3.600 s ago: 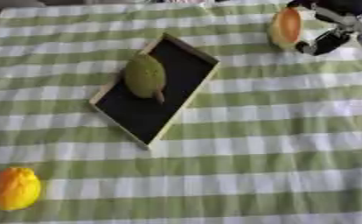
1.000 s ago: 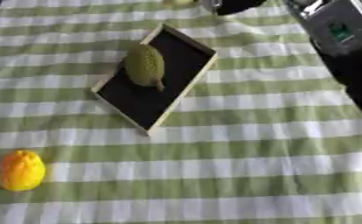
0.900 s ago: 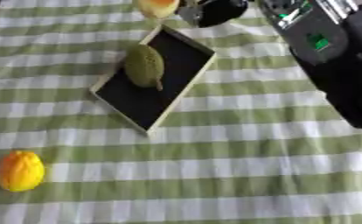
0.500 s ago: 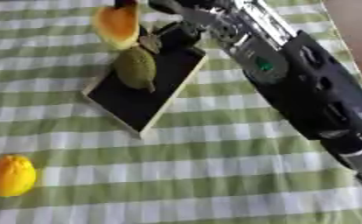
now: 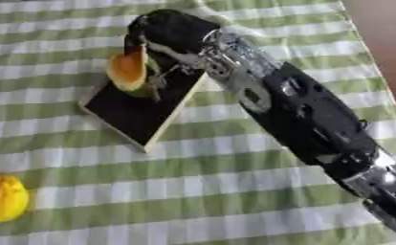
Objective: Pick up objects on the table and place them in the box.
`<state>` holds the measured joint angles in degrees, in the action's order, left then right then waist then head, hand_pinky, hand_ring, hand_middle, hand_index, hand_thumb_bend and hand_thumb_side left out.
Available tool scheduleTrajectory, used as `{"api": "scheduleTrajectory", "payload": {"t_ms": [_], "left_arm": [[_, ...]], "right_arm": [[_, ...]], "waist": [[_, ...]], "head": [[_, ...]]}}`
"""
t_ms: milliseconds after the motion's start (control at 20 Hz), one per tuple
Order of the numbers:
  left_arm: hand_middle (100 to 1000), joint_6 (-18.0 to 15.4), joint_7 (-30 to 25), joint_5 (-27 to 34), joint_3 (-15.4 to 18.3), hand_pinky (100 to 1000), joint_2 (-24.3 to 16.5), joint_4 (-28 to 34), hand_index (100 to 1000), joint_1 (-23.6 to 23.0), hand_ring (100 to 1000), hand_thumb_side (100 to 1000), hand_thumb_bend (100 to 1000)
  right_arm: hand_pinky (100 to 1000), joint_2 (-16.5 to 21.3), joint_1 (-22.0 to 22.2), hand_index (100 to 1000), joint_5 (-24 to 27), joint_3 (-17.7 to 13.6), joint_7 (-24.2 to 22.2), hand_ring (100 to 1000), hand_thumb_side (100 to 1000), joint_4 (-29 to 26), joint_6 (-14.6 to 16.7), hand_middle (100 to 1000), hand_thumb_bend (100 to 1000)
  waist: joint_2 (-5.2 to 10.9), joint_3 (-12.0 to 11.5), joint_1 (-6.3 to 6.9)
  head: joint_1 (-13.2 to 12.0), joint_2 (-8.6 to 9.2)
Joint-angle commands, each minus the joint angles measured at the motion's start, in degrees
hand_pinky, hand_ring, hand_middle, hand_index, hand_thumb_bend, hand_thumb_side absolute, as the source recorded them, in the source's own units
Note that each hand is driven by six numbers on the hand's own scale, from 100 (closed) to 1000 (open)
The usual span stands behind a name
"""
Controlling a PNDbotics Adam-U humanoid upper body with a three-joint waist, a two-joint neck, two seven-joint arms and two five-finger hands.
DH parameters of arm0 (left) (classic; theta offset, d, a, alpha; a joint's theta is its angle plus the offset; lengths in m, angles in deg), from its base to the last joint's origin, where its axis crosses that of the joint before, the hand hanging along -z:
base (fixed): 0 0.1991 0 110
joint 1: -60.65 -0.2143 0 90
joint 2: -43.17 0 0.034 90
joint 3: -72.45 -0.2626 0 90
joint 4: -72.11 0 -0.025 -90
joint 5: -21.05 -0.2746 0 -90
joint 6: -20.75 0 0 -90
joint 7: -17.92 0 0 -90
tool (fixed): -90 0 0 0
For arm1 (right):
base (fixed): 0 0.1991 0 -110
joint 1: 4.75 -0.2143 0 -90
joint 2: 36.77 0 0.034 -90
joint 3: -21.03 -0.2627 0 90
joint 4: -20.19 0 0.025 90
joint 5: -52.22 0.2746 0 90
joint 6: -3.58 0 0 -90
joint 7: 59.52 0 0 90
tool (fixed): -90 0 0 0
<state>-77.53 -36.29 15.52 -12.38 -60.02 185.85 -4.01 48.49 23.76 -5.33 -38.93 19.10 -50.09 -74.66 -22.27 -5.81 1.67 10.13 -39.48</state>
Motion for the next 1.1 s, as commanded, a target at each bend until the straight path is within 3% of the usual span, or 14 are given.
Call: {"api": "scheduleTrajectory", "payload": {"t_ms": [50, 150, 300, 700, 1000, 1100], "left_arm": [[732, 0.1, -0.1, 0.3, 0.4, 858, -0.9, 0.8, 896, 0.5, 774, 503, 613], [733, 0.1, -0.1, 0.4, 0.4, 858, -0.9, 0.8, 897, 0.5, 775, 503, 612], [732, 0.2, -0.2, 0.4, 0.4, 859, -0.9, 0.8, 897, 0.3, 775, 503, 613], [733, 0.3, -0.4, 0.3, 0.3, 859, -1.0, 0.8, 897, 0.0, 776, 504, 614], [733, 0.3, -0.5, 0.3, 0.2, 859, -1.0, 0.8, 897, 0.2, 776, 504, 615], [733, 0.4, -0.5, 0.3, 0.2, 859, -1.2, 0.8, 897, 0.1, 777, 505, 614]], "right_arm": [[837, 0.2, -0.8, 800, -2.3, -0.7, 0.0, 794, 100, 1.3, 0.7, 694, 186], [860, 0.6, -1.0, 897, -3.3, -0.7, -0.8, 853, 100, 1.3, 1.4, 771, 350], [886, 1.5, -1.3, 920, -4.3, -1.5, -1.7, 886, 100, -1.0, 1.9, 803, 406], [896, 3.7, -2.3, 933, -3.7, -2.9, -3.7, 896, 100, -5.3, 0.5, 815, 433], [895, 4.3, -2.5, 930, -4.0, -3.3, -3.8, 894, 100, -5.5, -0.3, 813, 409], [892, 4.8, -2.6, 918, -2.3, -4.3, -3.1, 890, 100, -6.5, -1.5, 806, 362]], "waist": [[0.99, 0.0, 0.19], [1.0, 0.1, 0.22], [1.08, 0.3, 0.34], [1.54, 0.9, 0.46], [1.71, 1.1, 0.4], [1.79, 1.1, 0.4]], "head": [[0.0, 0.71], [-0.2, 0.63], [-0.4, 0.43], [-0.6, 0.27], [-0.5, 0.07], [-1.0, -0.19]]}}
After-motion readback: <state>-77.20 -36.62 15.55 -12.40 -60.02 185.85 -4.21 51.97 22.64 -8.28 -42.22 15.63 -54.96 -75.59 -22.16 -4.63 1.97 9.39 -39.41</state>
